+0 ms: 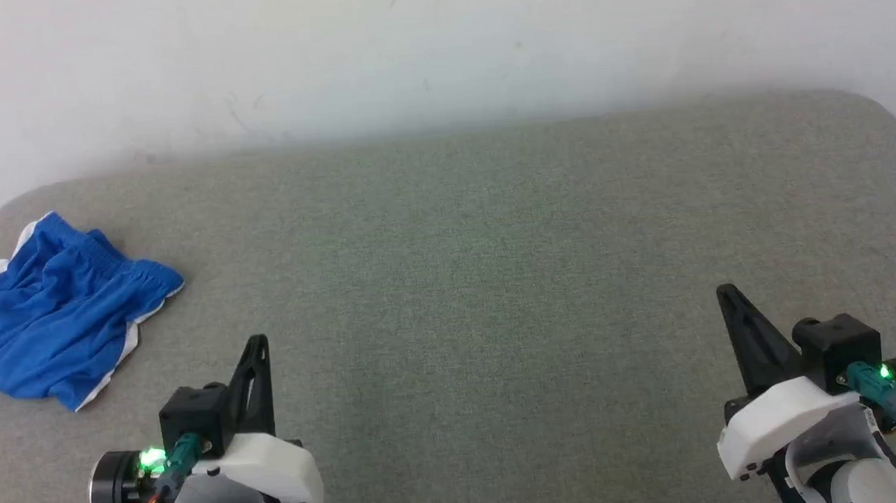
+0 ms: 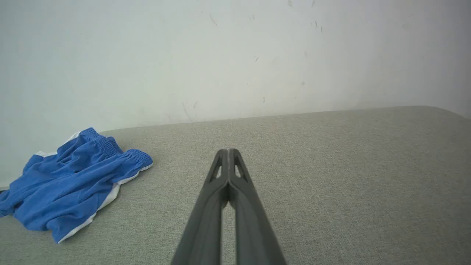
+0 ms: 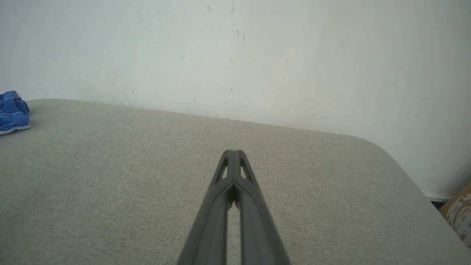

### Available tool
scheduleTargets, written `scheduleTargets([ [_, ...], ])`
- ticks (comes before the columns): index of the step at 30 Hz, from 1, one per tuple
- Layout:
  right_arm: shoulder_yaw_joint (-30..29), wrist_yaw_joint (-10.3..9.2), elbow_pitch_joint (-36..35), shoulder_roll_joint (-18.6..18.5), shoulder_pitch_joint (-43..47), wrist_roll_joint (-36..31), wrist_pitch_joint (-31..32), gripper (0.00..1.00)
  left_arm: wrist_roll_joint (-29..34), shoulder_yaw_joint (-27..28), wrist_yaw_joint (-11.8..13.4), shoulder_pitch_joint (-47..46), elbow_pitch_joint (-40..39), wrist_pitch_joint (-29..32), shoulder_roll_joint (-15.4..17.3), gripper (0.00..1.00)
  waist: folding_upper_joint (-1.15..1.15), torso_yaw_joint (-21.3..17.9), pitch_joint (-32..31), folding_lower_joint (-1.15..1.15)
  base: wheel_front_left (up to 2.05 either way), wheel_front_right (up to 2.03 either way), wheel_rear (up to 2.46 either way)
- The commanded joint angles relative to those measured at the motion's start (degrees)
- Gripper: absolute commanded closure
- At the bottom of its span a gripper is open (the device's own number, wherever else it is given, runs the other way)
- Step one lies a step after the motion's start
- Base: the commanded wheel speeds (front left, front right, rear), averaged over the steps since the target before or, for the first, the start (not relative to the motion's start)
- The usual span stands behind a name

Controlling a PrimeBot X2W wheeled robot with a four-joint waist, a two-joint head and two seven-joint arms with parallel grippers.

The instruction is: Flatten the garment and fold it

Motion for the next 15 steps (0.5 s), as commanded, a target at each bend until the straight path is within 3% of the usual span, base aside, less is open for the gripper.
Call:
scheduleTargets([
  [1, -0.09, -0.06, -0.37, 0.14, 0.82, -0.35, 0.03, 1.0, 0.36, 0.01, 0.38, 0.29, -0.3, 0.02, -0.17, 1.0, 0.0, 0.0, 0.0, 0.0, 0.0, 0.0, 0.0],
  [15, -0.09, -0.06, -0.37, 0.14, 0.82, -0.35, 0.03, 1.0, 0.36, 0.01, 0.38, 0.29, -0.3, 0.02, -0.17, 1.0, 0.0, 0.0, 0.0, 0.0, 0.0, 0.0, 0.0],
])
